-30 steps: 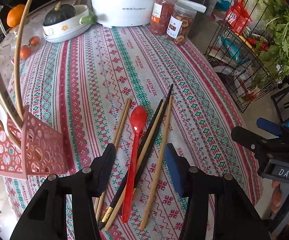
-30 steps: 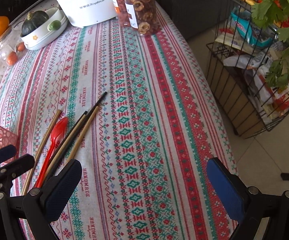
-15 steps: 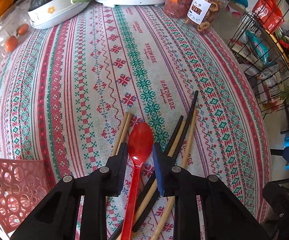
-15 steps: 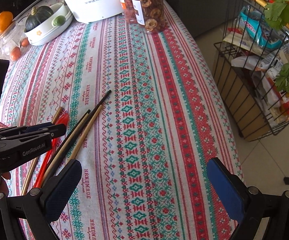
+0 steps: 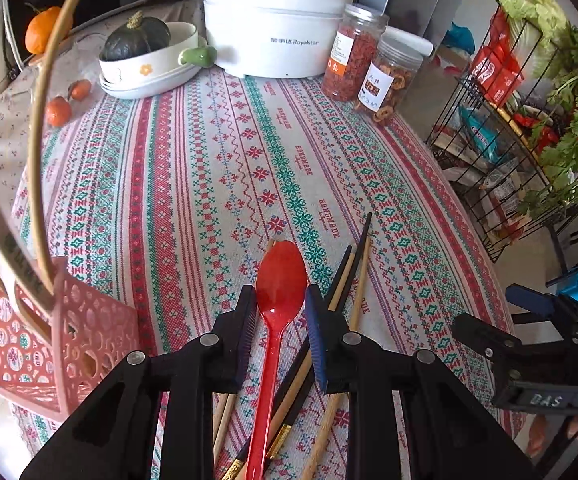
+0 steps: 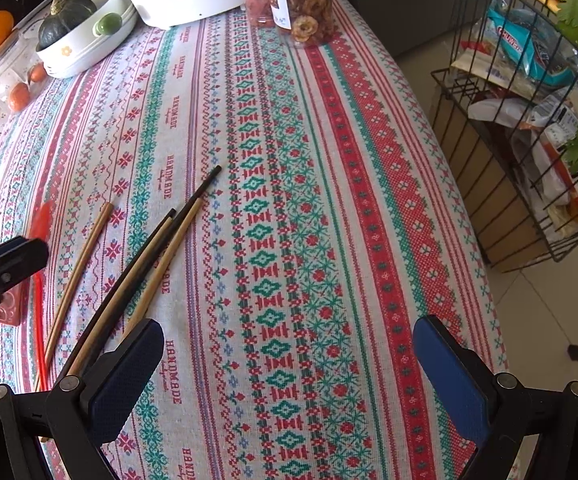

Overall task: Organize utensils
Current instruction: 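Lift the red spoon with the left tool while the right tool approaches the dark brushes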

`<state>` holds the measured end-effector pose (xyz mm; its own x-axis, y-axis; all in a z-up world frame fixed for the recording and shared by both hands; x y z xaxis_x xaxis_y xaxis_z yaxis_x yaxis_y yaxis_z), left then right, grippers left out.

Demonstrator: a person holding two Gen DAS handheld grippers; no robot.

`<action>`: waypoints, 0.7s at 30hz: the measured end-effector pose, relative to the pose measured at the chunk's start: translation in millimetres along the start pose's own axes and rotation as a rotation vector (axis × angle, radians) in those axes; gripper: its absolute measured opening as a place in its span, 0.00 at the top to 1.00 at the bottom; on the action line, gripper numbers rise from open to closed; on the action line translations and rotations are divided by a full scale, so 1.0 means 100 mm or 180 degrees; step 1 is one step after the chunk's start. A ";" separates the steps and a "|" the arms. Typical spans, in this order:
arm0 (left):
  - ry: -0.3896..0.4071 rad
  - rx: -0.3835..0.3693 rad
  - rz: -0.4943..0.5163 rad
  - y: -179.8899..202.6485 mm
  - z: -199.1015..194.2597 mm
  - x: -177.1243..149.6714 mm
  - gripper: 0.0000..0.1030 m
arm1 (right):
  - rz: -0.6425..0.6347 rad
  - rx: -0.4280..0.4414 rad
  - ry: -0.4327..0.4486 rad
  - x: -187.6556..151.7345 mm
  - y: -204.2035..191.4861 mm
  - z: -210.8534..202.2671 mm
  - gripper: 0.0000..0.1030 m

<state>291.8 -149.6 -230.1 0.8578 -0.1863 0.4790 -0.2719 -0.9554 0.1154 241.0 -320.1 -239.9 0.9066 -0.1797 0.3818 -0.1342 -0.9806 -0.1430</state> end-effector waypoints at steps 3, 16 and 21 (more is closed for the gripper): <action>0.0182 -0.0084 0.0022 -0.03 -0.33 -0.08 0.75 | -0.0035 0.0028 -0.0044 0.01 -0.12 0.10 0.01; 0.0508 -0.0457 -0.0103 -0.44 -1.10 -0.45 1.00 | -0.0286 -0.0165 -0.0231 0.01 -0.52 0.54 0.01; 0.0353 -0.0474 -0.0094 -0.50 -1.00 -0.57 1.00 | -0.0337 -0.0315 -0.0314 0.00 -0.53 0.69 0.06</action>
Point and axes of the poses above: each gripper's, at about its wrist camera, not at the fingertips, and z roughly the way its jaws point, y to its right, x to its top, the point moved 9 cm from there along z, roughly the way its jaws point, and after that the axes turned 3 degrees about x, right-handed, at the moved point
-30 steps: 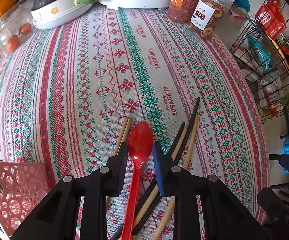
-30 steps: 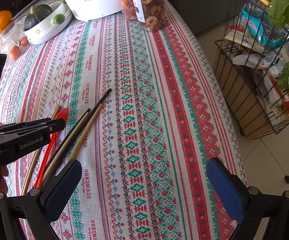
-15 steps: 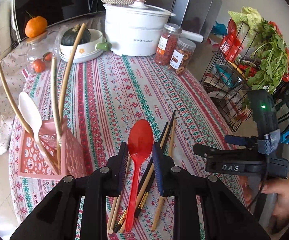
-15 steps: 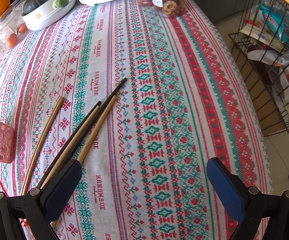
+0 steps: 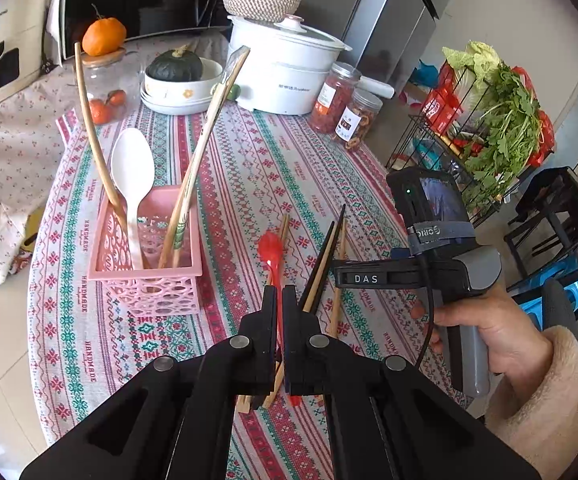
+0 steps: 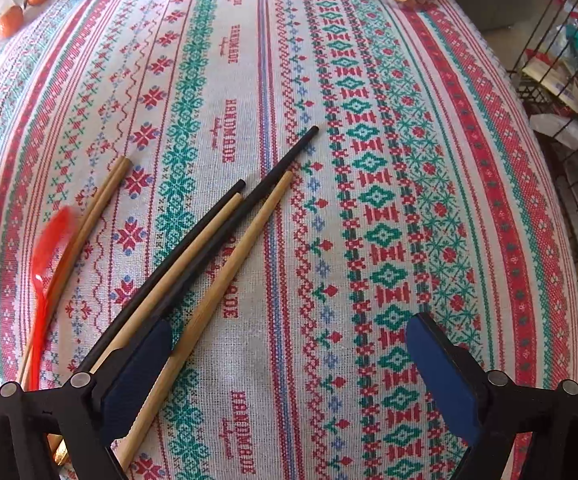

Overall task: Organize utensils
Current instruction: 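Lift the red spoon with the left tool while the right tool approaches the dark brushes, then raise the red spoon with the left tool while the right tool grasps a wooden chopstick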

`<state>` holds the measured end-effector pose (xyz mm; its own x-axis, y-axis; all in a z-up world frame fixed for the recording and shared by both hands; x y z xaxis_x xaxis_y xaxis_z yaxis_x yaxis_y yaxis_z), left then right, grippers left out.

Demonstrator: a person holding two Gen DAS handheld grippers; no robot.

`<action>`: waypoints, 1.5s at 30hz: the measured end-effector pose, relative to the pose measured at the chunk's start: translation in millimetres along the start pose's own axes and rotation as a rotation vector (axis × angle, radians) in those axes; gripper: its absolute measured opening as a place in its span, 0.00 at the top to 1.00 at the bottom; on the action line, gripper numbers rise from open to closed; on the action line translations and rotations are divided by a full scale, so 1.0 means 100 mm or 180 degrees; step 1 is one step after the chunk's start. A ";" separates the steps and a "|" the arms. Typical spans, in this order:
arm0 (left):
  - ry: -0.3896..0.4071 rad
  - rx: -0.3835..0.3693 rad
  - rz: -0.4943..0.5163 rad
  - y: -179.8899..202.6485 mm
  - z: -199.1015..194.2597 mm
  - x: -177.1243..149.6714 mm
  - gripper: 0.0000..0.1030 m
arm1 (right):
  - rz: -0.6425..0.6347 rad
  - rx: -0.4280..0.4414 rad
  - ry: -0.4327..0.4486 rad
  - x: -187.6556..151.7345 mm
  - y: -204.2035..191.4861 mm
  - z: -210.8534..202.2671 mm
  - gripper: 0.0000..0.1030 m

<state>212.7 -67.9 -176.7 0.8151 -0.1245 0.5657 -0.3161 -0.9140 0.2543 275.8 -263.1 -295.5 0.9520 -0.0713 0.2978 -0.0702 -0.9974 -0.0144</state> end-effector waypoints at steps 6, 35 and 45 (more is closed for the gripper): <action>-0.0238 -0.0060 0.0085 0.12 0.15 -0.08 0.86 | 0.0018 0.0022 -0.0092 -0.04 0.05 -0.01 0.10; -0.1008 0.1148 -0.0251 -0.14 1.73 0.31 0.73 | 0.0090 0.0776 0.0151 -0.14 0.30 -0.50 0.95; -0.0620 0.1085 0.0025 0.01 1.40 0.27 0.73 | 0.0144 0.0776 0.0330 -0.16 0.31 -0.68 0.95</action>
Point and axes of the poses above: each gripper's, at about its wrist camera, not at the fingertips, and z roughly the way its jaws point, y to its right, x to its top, the point moved 9 cm from there along z, roughly the way its jaws point, and after that the axes turned 3 degrees about x, right-handed, at the moved point
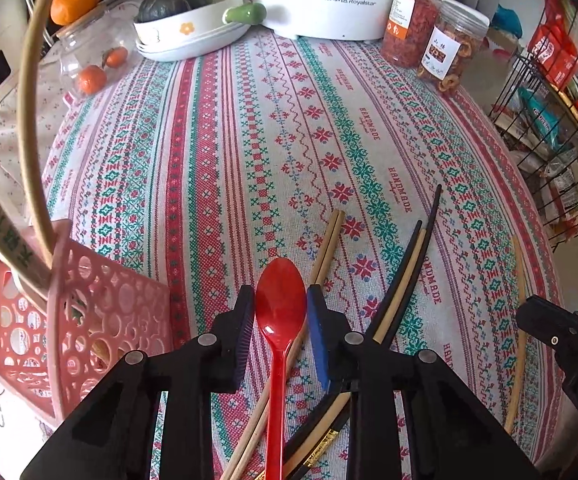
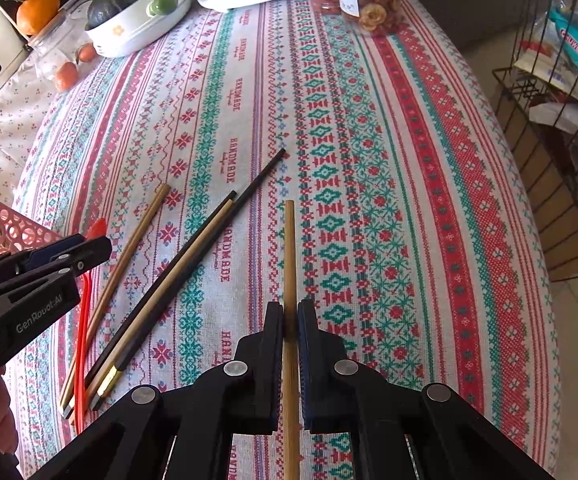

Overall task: Organize utensils
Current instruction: 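Raise the red spoon with the left tool while the right tool grasps a wooden chopstick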

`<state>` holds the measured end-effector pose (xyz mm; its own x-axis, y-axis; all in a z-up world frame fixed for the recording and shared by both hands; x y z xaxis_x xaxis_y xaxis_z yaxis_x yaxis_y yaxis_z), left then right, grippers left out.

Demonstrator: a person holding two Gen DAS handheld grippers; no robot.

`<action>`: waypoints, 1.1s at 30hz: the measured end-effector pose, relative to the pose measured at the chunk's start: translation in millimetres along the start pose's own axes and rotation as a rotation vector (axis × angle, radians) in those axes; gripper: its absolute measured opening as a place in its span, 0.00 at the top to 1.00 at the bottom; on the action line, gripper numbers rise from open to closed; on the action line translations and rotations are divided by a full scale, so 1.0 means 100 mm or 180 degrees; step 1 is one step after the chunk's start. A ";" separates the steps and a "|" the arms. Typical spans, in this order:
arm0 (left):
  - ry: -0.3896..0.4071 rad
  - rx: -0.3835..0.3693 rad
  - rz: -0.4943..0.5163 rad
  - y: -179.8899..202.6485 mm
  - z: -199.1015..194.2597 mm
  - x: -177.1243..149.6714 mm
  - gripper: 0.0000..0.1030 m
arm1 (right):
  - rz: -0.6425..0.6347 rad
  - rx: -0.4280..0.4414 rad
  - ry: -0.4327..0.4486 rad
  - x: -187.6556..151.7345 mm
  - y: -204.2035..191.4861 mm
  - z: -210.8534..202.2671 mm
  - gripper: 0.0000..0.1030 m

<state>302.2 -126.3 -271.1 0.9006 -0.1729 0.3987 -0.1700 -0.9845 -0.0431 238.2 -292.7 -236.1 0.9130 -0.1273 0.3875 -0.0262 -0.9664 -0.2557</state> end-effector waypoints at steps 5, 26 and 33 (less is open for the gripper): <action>0.0540 -0.0184 0.0086 0.01 -0.58 -0.09 0.73 | -0.0055 0.0034 0.0243 0.03 -0.13 -0.22 0.95; 0.2636 -0.0528 -0.0433 -0.97 -2.59 -0.19 0.73 | -0.0401 0.0245 0.1590 0.24 -0.84 -1.25 0.95; 0.3238 -0.0401 -0.0511 -1.19 -2.75 0.09 0.73 | -0.0478 0.0294 0.1725 0.38 -1.01 -1.25 0.95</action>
Point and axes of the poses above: each gripper's, at about its wrist camera, not at the fingertips, and z roughly the way its jaws point, y to its right, x to its top, the point moved 9 cm from there along z, roughly the way its jaws point, and after that the axes turned 3 degrees about x, right-handed, at the moved point
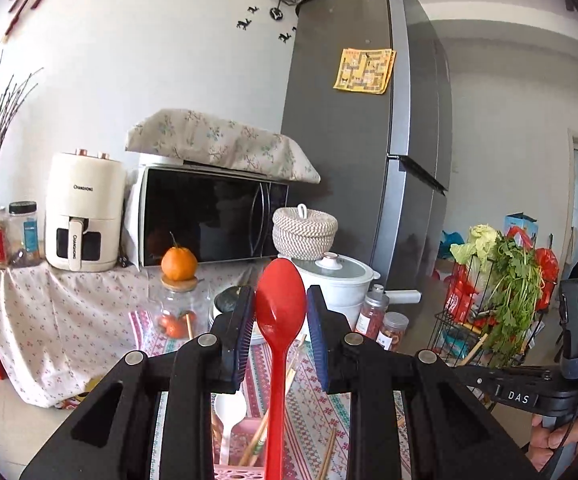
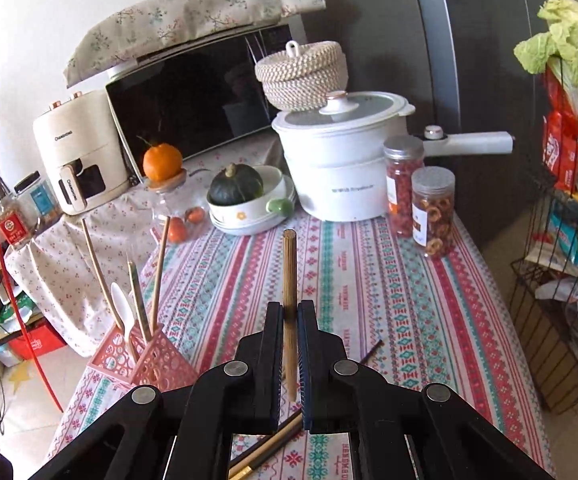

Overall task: Organize utensils
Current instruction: 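Raise the red spoon with the left tool while the right tool grasps a wooden chopstick, then lower the red spoon into the pink basket with the left tool while the right tool inserts the chopstick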

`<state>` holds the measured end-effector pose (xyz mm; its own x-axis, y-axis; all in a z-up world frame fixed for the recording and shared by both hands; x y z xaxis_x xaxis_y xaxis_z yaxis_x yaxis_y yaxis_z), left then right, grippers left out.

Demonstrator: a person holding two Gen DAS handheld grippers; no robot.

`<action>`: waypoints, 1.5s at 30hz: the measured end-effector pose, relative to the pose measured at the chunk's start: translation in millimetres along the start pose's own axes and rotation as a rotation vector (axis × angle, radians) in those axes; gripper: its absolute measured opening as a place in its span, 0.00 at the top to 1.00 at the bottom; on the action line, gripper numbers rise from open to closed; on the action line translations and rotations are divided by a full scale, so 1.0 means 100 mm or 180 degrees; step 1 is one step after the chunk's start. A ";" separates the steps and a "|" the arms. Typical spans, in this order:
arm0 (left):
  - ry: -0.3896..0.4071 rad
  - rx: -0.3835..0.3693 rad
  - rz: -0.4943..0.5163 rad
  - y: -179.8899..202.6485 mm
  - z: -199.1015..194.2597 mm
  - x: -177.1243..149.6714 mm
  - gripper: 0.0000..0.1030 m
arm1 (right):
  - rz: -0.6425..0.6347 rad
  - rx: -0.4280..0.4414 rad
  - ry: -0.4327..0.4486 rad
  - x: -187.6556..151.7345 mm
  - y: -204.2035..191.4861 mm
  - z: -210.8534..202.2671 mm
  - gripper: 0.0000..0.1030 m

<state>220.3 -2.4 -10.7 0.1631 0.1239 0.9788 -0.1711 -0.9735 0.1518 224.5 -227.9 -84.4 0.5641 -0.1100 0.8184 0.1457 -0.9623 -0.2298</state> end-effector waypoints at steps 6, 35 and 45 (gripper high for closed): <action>0.0208 0.0275 -0.0080 -0.23 0.25 -0.12 0.73 | -0.0023 0.0099 -0.0046 0.02 -0.10 0.08 0.95; -0.0982 0.0449 -0.0508 -0.61 0.67 -0.82 0.26 | -0.0155 0.0520 0.0318 0.40 -0.84 -0.29 0.95; -0.1583 0.0686 -0.0507 -0.96 0.23 -0.99 0.20 | -0.0141 0.0781 0.0512 0.55 -1.26 -0.23 0.95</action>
<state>242.6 74.9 -125.0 0.6179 0.2177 0.7555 0.0870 -0.9739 0.2095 218.0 -118.1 1.9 0.4195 -0.1262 0.8989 0.3705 -0.8803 -0.2965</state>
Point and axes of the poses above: each gripper's, at about its wrist camera, not at the fingertips, and z roughly the way its jaws point, y to its right, x to its top, the point moved 9 cm from there along z, roughly the way its jaws point, and after that the axes turned 3 degrees about x, right-handed, at the moved point
